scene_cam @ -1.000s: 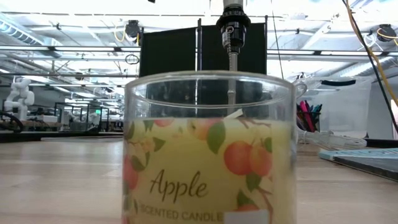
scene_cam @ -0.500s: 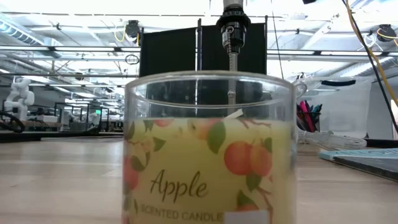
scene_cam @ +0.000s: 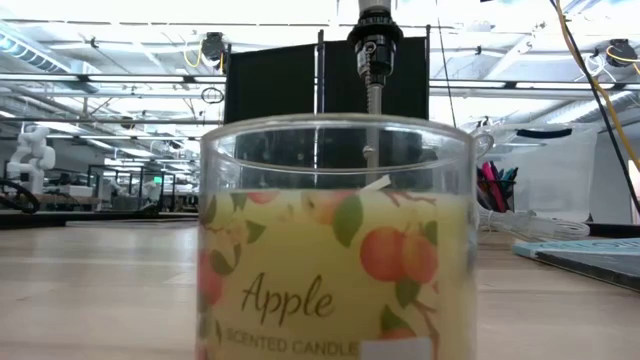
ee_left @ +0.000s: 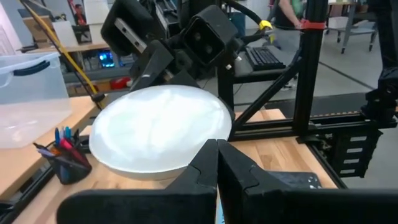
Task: Screw lightbulb
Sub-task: Insert the white lightbulb into the brown lamp
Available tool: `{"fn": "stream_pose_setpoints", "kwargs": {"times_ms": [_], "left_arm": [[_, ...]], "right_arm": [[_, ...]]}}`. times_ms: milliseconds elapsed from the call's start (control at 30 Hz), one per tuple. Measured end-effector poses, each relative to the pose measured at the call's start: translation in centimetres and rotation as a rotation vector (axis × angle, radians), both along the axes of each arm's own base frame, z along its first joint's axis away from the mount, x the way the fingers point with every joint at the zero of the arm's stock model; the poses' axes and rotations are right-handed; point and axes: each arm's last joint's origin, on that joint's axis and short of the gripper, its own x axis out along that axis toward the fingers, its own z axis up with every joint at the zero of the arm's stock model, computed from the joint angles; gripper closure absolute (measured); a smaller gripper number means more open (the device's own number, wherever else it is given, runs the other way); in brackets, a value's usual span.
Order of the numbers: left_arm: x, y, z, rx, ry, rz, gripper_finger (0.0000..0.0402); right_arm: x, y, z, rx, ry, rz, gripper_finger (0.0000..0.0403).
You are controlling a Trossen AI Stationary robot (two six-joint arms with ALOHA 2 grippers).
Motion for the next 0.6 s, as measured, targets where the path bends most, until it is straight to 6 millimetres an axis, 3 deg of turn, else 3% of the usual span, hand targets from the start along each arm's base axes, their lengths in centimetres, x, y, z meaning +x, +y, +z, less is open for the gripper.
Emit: {"fn": "stream_pose_setpoints", "kwargs": {"times_ms": [200,600], "left_arm": [[0.0,0.4,-0.2,-0.003,0.025,0.031,0.0401],[0.0,1.5,-0.4,0.035,0.048,0.254,0.0401]], "right_arm": [[-0.4,0.8,0.0,0.001,0.004,0.017,0.0403],[-1.1,2.4,-0.5,0.001,0.046,0.059,0.0403]]}}
